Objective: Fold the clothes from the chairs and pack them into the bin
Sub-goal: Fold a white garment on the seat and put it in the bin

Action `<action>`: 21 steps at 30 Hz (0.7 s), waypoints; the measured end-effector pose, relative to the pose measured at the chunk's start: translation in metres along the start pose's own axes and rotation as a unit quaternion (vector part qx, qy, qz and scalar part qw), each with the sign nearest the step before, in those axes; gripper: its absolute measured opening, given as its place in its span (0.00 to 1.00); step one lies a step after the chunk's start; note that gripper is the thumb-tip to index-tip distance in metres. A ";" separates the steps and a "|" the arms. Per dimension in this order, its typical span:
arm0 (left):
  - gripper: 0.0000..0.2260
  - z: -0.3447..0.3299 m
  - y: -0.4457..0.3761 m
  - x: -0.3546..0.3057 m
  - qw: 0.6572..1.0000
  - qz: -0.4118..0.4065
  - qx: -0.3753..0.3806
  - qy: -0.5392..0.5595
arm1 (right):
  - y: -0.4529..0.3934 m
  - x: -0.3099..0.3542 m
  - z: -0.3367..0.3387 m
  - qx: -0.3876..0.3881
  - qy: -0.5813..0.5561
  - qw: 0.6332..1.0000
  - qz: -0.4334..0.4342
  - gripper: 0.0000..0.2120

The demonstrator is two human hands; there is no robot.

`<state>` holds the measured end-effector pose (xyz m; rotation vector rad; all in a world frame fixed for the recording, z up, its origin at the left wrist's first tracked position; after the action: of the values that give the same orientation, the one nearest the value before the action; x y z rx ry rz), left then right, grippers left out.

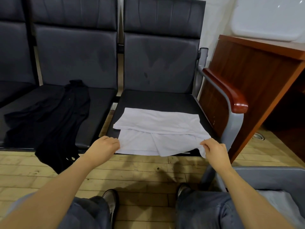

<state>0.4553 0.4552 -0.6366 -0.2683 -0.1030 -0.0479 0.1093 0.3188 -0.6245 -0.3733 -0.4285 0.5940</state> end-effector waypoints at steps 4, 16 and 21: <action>0.04 0.008 0.004 0.006 0.997 0.031 -0.018 0.070 | 0.002 0.002 -0.001 0.039 0.017 0.999 -0.013 0.09; 0.14 -0.019 -0.055 0.031 0.946 0.254 -0.040 0.197 | -0.033 -0.006 -0.037 0.011 -0.090 0.989 -0.115 0.20; 0.17 -0.044 -0.079 0.039 0.938 0.291 0.026 0.186 | -0.050 -0.011 -0.070 0.095 0.058 0.989 -0.093 0.29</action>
<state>0.4931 0.3656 -0.6541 -0.2237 0.3548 0.4931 0.1574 0.2591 -0.6640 -0.1826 -0.2890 0.4245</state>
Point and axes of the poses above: each hand's wrist, its own y-axis away from the middle knuckle, its own z-axis out of the back of the hand, x = y × z, the point moved 10 cm from there along -y, towards the middle knuckle, and after that the axes turned 12 degrees about z, right-handed, at the moved point
